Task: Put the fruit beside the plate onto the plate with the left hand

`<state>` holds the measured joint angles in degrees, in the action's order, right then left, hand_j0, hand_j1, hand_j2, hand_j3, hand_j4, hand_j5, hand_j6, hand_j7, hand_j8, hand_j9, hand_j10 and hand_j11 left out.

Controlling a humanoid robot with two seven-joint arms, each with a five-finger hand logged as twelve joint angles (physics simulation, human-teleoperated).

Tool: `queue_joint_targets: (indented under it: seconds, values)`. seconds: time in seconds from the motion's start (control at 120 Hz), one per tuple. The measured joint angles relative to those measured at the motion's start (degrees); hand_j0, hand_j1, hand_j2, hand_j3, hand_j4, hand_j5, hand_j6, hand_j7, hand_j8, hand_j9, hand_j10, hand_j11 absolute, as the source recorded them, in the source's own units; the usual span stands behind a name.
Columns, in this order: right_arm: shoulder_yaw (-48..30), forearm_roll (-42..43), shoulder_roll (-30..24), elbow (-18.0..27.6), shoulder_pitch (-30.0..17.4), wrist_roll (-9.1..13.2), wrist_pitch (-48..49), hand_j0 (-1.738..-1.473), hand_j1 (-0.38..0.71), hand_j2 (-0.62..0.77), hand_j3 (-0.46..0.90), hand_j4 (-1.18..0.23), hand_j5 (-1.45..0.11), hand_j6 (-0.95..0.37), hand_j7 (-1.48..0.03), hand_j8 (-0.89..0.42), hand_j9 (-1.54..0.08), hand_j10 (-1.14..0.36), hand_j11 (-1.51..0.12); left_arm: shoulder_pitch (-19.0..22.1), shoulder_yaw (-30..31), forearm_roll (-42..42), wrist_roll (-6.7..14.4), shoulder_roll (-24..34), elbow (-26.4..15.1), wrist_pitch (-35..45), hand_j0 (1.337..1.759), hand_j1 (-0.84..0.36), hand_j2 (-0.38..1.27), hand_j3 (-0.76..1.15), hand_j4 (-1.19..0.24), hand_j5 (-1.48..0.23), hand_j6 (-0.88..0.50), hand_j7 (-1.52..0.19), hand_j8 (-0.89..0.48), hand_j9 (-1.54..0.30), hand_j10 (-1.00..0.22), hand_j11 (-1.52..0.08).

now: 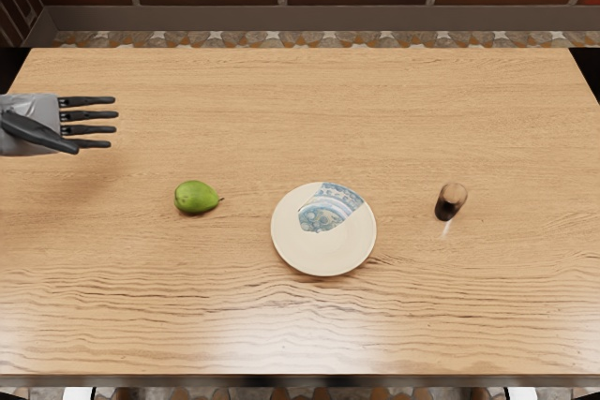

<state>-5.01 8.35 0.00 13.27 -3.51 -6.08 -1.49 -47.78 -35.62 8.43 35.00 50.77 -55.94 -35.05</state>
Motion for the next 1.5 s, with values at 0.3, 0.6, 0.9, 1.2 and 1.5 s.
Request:
queue_joint_targets:
  seconds: [0.3,0.6,0.9,1.2,1.5]
  values:
    - [0.00,0.00,0.00,0.00,0.00,-0.02,0.00,-1.658,-0.33,0.00,0.00,-0.02,-0.02,-0.02,-0.02,-0.02,-0.02,-0.01,-0.02,-4.03,0.33,-1.46,0.00,-3.24,-0.11,0.00,1.658,0.34,0.00,0.00,-0.01,-0.01,-0.01,-0.01,-0.01,-0.01,-0.01,-0.01]
    - [-0.01,0.00,0.00,0.00,0.00,-0.03,0.00,-1.658,-0.33,0.00,0.00,-0.02,-0.02,-0.02,-0.02,-0.02,-0.02,-0.01,-0.02,-6.10,-0.20,-31.20,0.00,-3.82,-17.54,0.01,1.658,0.28,0.01,0.00,-0.06,-0.08,-0.06,-0.08,-0.06,-0.08,-0.06,-0.08]
    - [-0.01,0.00,0.00,0.00,0.00,-0.02,0.00,-1.658,-0.33,0.00,0.00,-0.02,-0.02,-0.02,-0.02,-0.01,-0.02,-0.01,-0.02,-5.80,-1.84,-53.17,0.00,-7.33,-33.27,10.66,1.658,0.26,0.02,0.00,-0.07,-0.09,-0.07,-0.09,-0.07,-0.09,-0.07,-0.09]
    - [-0.01,0.00,0.00,0.00,0.00,-0.02,0.00,-1.658,-0.33,0.00,0.00,-0.02,-0.02,-0.02,-0.02,-0.02,-0.02,-0.01,-0.02,-2.56,1.97,-63.45,0.00,-11.45,-34.46,22.26,1.658,0.26,0.02,0.00,-0.08,-0.10,-0.08,-0.10,-0.08,-0.10,-0.08,-0.10]
    - [-0.01,0.00,0.00,0.00,0.00,-0.02,0.00,-1.658,-0.33,0.00,0.00,-0.02,-0.02,-0.02,-0.02,-0.01,-0.02,-0.01,-0.02,2.08,4.66,-73.09,0.00,-13.85,-36.19,30.07,1.658,0.26,0.02,0.00,-0.08,-0.10,-0.08,-0.10,-0.08,-0.10,-0.08,-0.10]
